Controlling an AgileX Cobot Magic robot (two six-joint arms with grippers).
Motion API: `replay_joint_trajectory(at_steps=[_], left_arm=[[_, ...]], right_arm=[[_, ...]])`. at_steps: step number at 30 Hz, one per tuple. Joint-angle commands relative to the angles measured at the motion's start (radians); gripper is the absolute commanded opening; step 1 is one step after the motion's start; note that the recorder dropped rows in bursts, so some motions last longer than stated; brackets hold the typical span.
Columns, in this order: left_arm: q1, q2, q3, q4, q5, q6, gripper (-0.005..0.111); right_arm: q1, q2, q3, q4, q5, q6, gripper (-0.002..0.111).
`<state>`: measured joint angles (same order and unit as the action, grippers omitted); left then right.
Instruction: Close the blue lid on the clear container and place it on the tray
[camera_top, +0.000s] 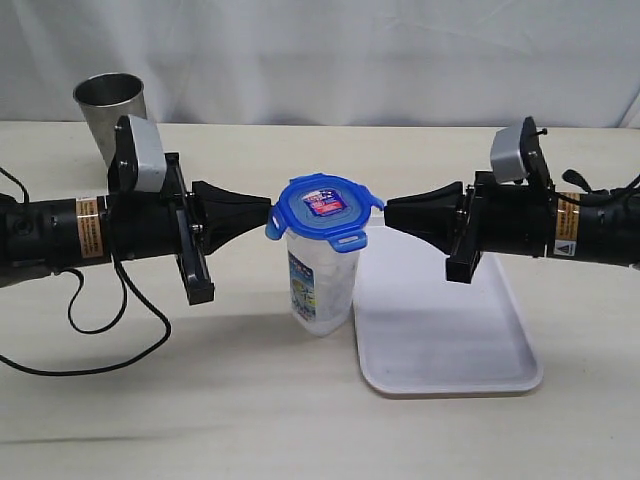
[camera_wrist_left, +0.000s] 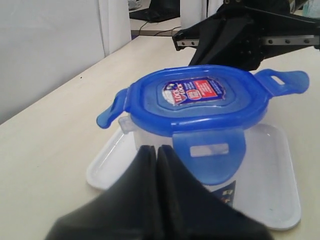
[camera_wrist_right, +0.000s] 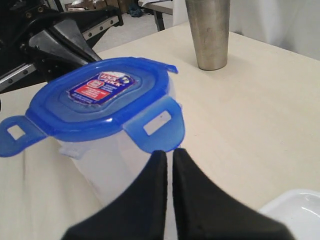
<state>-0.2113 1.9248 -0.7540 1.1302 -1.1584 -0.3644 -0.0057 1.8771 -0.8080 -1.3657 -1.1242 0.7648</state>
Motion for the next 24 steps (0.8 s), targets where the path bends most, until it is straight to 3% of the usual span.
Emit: replay_joint_trajectory(at_steps=[1, 24], left_arm=[[-0.005, 0.001, -0.007, 0.036, -0.031, -0.028, 0.0], [-0.003, 0.001, -0.005, 0.018, 0.016, -0.033, 0.0]], right_arm=[[-0.003, 0.002, -0.006, 0.02, -0.007, -0.021, 0.004], [-0.003, 0.018, -0.006, 0.05, -0.007, -0.028, 0.004]])
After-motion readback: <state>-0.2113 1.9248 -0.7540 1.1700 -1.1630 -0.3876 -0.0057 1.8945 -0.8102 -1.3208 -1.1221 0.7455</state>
